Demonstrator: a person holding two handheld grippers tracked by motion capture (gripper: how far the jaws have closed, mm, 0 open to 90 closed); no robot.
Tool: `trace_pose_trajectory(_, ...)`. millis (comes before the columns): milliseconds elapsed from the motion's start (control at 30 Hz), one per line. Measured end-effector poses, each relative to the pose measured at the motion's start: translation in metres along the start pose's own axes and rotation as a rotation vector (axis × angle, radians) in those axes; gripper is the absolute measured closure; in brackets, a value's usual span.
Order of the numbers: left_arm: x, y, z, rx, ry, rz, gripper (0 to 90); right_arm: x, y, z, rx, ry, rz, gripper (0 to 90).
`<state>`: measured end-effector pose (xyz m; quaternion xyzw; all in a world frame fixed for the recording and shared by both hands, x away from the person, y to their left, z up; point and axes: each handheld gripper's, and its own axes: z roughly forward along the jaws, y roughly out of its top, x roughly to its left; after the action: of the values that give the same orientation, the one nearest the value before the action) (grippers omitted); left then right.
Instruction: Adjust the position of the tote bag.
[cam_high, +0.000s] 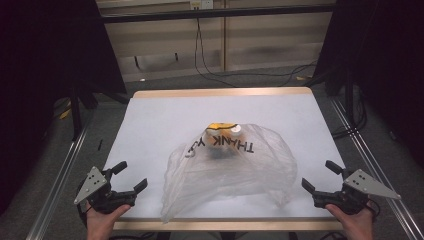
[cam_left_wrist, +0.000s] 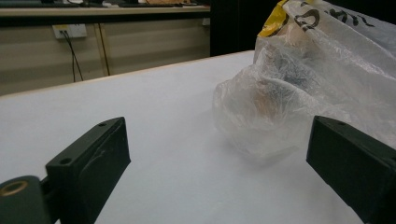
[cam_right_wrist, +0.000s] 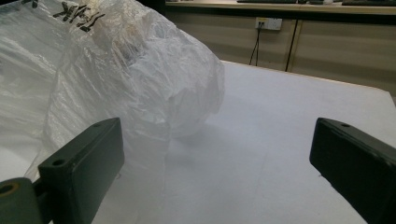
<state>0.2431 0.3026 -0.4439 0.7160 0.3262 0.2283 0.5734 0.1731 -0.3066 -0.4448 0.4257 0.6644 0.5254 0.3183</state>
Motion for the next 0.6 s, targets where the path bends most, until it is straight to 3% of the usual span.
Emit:
trace_pose_trajectory(33,-0.001,0.0,0.0,0.009,0.018,0.015,6.0,0.0,0.0,0.001,0.006,0.003,0.0,3.3)
trace_pose_trajectory(67,-0.001,0.0,0.0,0.021,0.008,0.024,5.7,0.0,0.0,0.002,0.009,0.007,-0.001,3.7)
trace_pose_trajectory(100,-0.002,0.0,0.002,0.01,-0.014,0.004,7.4,0.0,0.0,0.002,0.013,0.011,-0.006,4.1)
trace_pose_trajectory(233,-0.005,0.001,0.002,0.057,-0.011,0.022,11.4,0.002,0.001,0.003,0.024,0.031,-0.012,7.1)
trace_pose_trajectory(300,-0.005,0.001,0.002,0.066,-0.039,0.008,13.8,0.002,0.002,0.002,0.023,0.038,-0.016,9.6)
trace_pose_trajectory(600,-0.013,0.004,0.0,0.099,-0.085,0.017,23.0,0.007,0.004,-0.001,0.048,0.084,-0.015,20.4)
